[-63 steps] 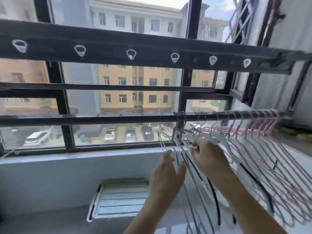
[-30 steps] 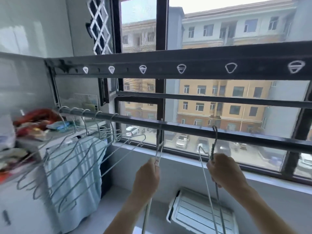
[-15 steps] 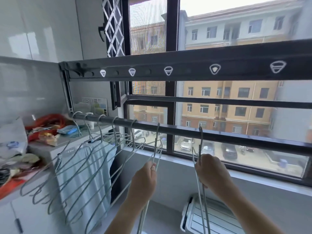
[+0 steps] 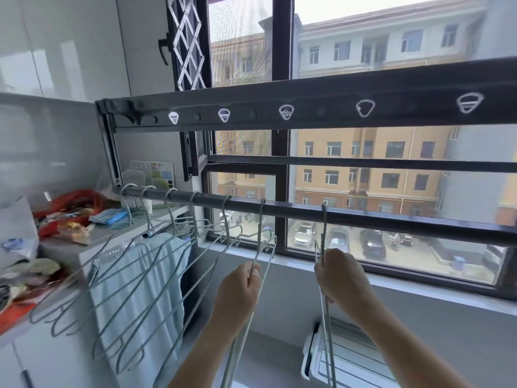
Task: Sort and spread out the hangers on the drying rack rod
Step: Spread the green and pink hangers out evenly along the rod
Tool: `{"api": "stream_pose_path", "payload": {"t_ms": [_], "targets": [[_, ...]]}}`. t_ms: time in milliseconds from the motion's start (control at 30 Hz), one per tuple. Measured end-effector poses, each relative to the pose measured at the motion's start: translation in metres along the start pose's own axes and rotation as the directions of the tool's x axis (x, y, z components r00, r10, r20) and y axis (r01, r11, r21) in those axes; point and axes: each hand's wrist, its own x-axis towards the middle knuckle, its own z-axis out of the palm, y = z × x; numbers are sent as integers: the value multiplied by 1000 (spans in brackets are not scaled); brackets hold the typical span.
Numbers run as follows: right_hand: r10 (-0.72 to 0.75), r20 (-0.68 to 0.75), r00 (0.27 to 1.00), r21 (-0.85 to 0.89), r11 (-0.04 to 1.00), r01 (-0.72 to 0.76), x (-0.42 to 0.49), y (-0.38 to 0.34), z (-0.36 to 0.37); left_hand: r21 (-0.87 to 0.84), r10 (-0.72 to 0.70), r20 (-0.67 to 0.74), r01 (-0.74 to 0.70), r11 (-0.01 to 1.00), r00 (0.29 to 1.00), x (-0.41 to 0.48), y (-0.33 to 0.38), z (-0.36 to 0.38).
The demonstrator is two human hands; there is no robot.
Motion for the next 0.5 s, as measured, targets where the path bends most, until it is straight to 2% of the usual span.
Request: {"api": "stream_pose_path", "payload": {"t_ms": [500], "targets": [[12, 60, 998, 20, 1000, -14, 12, -34, 13, -33, 38, 6, -38, 999, 999, 12, -22, 2]]}}
